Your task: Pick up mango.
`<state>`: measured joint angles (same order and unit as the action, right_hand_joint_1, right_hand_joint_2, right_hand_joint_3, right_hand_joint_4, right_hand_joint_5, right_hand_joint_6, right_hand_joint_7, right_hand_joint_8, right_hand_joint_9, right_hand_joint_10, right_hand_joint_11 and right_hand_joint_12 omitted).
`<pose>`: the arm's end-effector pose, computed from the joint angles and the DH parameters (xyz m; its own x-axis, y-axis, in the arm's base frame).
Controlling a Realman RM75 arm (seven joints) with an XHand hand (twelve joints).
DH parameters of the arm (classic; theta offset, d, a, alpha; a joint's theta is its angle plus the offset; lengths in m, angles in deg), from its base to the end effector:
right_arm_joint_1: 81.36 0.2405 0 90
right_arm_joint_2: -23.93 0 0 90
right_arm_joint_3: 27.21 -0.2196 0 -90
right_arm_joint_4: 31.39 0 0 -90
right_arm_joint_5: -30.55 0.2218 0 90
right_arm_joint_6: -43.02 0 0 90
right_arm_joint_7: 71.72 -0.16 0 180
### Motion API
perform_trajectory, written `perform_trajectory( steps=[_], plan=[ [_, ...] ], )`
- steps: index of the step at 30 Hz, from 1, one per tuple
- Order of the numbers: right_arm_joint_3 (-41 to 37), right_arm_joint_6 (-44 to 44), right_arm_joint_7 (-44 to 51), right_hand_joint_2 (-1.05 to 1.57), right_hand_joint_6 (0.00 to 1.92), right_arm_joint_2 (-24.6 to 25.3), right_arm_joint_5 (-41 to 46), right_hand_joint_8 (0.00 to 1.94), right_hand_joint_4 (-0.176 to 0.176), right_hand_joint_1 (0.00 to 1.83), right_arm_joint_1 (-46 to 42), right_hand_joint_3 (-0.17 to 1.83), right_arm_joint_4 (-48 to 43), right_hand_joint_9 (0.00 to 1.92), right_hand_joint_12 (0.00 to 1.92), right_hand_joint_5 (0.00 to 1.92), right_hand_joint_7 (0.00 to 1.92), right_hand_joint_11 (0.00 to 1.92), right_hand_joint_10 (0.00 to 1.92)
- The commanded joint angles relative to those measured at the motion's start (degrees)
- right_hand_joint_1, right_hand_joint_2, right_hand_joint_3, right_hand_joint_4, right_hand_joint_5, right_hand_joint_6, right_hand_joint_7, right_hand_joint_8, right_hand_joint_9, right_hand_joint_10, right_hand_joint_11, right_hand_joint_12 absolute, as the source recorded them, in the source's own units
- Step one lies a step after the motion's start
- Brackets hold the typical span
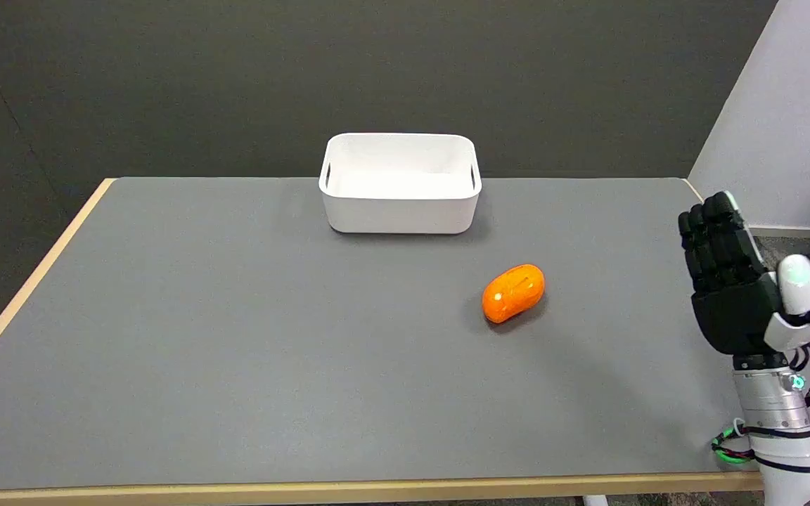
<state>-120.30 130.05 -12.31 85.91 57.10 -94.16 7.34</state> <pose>-0.2833 -0.1933 0.4611 -0.2052 0.0891 0.9747 -0.8338 -0.5374 -0.1264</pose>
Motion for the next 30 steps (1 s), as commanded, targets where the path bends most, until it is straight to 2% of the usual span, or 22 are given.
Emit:
perform_trajectory(
  steps=[1, 3, 5, 6, 7, 8, 10, 12, 14, 15, 16, 18, 21, 24, 28, 30],
  plan=[
    [-6.18, -15.05, 31.99, 0.65, 0.08, 8.36, -3.73, 0.00, -0.176, 0.41, -5.44, 0.64, 12.60, 0.00, 0.00, 0.00, 0.00, 0.00, 0.00],
    [-6.88, -19.68, 40.32, 0.63, 0.19, 8.58, -4.12, 0.00, -0.176, 0.39, -6.19, 0.72, 18.24, 0.00, 0.00, 0.00, 0.00, 0.00, 0.00],
    [-7.01, -23.10, 46.25, 0.61, 0.18, 7.74, -5.77, 0.03, -0.176, 0.41, -5.87, 0.81, 21.98, 0.00, 0.00, 0.02, 0.00, 0.00, 0.00],
    [-7.12, -25.36, 48.83, 0.60, 0.17, 6.70, -7.41, 0.04, -0.176, 0.44, -5.38, 0.85, 23.92, 0.00, 0.03, 0.04, 0.00, 0.00, 0.00],
    [-7.12, -27.38, 50.28, 0.64, 0.21, 5.84, -8.68, 0.02, -0.176, 0.53, -4.85, 0.93, 25.36, 0.00, 0.16, 0.05, 0.02, 0.00, 0.00],
    [-6.97, -29.95, 51.30, 0.64, 0.24, 4.91, -10.06, 0.03, -0.176, 0.55, -3.96, 0.96, 26.90, 0.00, 0.22, 0.05, 0.03, 0.00, 0.02],
    [-6.87, -34.73, 53.42, 0.58, 0.30, 3.11, -13.84, 0.14, -0.176, 0.42, -1.79, 0.87, 29.90, 0.00, 0.19, 0.04, 0.00, 0.00, 0.10],
    [-7.47, -41.24, 53.79, 0.60, 0.33, 0.91, -18.84, 0.08, -0.176, 0.59, 0.77, 0.96, 33.23, 0.02, 0.34, 0.05, 0.04, 0.00, 0.09],
    [-7.76, -47.91, 53.42, 0.57, 0.34, -1.59, -24.07, 0.16, -0.176, 0.45, 2.77, 0.88, 36.33, 0.00, 0.32, 0.04, 0.01, 0.00, 0.15],
    [-7.70, -52.02, 53.31, 0.55, 0.37, -3.58, -27.54, 0.18, -0.176, 0.48, 3.81, 0.88, 38.19, 0.00, 0.36, 0.03, 0.01, 0.00, 0.17],
    [-7.49, -55.04, 53.26, 0.51, 0.41, -4.85, -29.95, 0.18, -0.176, 0.61, 4.53, 0.92, 39.34, 0.00, 0.44, 0.02, 0.02, 0.00, 0.20],
    [-6.49, -59.87, 51.87, 0.51, 0.42, -8.26, -33.08, 0.19, -0.176, 0.63, 5.76, 0.92, 40.36, 0.00, 0.46, 0.01, 0.02, 0.00, 0.21],
    [-4.34, -61.00, 45.97, 0.55, 0.39, -15.43, -36.64, 0.23, -0.175, 0.44, 9.27, 0.87, 36.17, 0.00, 0.50, 0.03, 0.02, 0.00, 0.28],
    [-2.25, -57.52, 43.49, 0.54, 0.38, -20.34, -41.39, 0.21, -0.161, 0.43, 15.89, 0.89, 28.81, 0.00, 0.55, 0.04, 0.03, 0.00, 0.29],
    [-1.89, -45.40, 35.78, 0.52, 0.37, -23.29, -57.71, 0.20, -0.145, 0.41, 30.55, 0.89, 15.62, 0.00, 0.63, 0.04, 0.04, 0.00, 0.31],
    [3.63, -48.16, 35.65, 0.52, 0.38, -27.74, -53.98, 0.21, -0.134, 0.40, 33.14, 0.89, 12.16, 0.00, 0.69, 0.04, 0.04, 0.00, 0.34]
  ],
)
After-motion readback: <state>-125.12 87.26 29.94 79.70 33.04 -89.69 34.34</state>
